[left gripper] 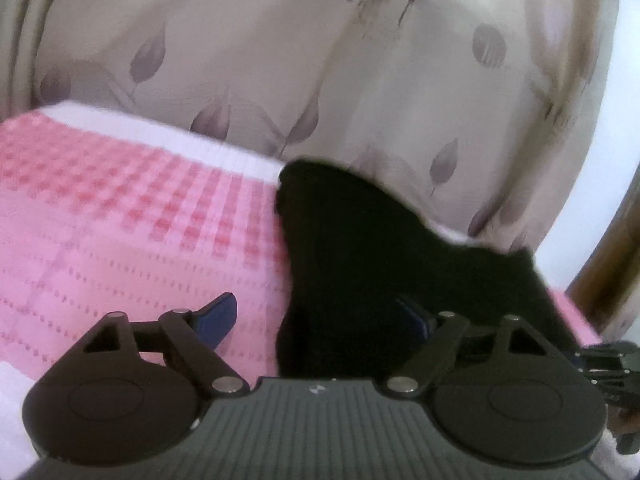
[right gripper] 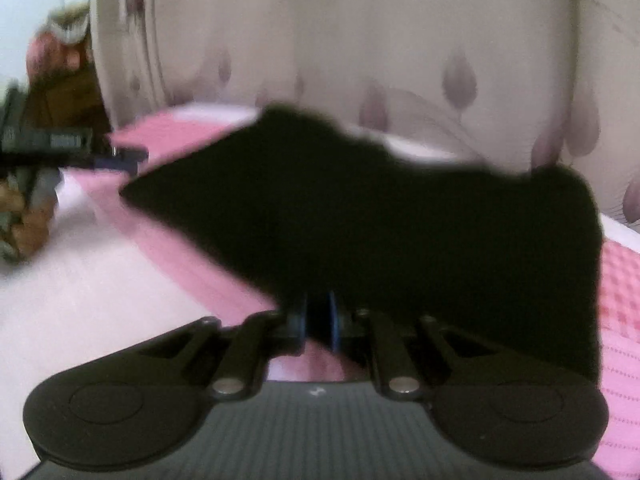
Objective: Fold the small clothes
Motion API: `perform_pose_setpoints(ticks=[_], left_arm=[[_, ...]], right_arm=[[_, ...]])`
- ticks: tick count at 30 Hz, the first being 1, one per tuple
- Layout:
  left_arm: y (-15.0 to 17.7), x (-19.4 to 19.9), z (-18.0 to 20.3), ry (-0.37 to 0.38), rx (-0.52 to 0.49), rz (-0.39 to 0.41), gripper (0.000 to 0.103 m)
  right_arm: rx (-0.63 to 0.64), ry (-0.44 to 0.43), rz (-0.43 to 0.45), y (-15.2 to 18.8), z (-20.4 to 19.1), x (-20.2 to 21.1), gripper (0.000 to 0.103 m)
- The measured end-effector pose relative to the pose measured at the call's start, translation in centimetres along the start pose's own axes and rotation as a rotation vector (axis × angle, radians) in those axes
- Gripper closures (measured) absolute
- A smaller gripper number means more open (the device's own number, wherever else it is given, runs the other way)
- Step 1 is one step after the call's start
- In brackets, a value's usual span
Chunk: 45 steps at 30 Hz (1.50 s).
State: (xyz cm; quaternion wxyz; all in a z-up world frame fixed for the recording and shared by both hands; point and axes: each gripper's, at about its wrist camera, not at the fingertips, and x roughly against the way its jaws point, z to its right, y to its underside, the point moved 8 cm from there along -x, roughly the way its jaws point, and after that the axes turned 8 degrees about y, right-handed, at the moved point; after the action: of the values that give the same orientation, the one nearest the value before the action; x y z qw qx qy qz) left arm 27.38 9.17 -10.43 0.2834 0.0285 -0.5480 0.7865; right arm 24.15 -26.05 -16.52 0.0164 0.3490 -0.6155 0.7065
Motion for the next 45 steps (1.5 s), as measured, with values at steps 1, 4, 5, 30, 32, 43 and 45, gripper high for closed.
perform_pose_setpoints(ticks=[1, 4, 5, 30, 32, 43, 45], left_arm=[[-0.9, 0.3, 0.5, 0.006, -0.005, 0.034, 0.019], [-3.6, -0.4, 2.7, 0.054, -0.052, 0.093, 0.013], [-4.4, -1.4, 3.6, 0.070, -0.073, 0.088, 0.013], [-8.5, -8.4, -0.8, -0.085, -0.030, 0.020, 0.000], [-8.2, -8.2, -0.7, -0.049, -0.029, -0.057, 0.000], [-3.7, -10.4, -3.1, 0.194, 0.189, -0.300, 0.002], [-3.9, -11.3, -2.7, 0.244, 0.165, -0.327, 0.004]], right_arm=[[-0.040, 0.027, 0.038, -0.8, 1.3, 0.5, 0.090], [-0.178, 0.165, 0.110, -3.0, 6.6, 0.5, 0.090], [-0.225, 0.204, 0.127, -3.6, 8.6, 0.1, 0.090], [-0.369, 0.259, 0.255, -4.3, 10.7, 0.3, 0.058], [-0.277, 0.271, 0.256, -3.2, 8.0, 1.6, 0.046], [-0.242, 0.321, 0.141, 0.3, 5.7, 0.4, 0.041], [-0.241, 0.337, 0.138, 0.4, 5.7, 0.4, 0.032]])
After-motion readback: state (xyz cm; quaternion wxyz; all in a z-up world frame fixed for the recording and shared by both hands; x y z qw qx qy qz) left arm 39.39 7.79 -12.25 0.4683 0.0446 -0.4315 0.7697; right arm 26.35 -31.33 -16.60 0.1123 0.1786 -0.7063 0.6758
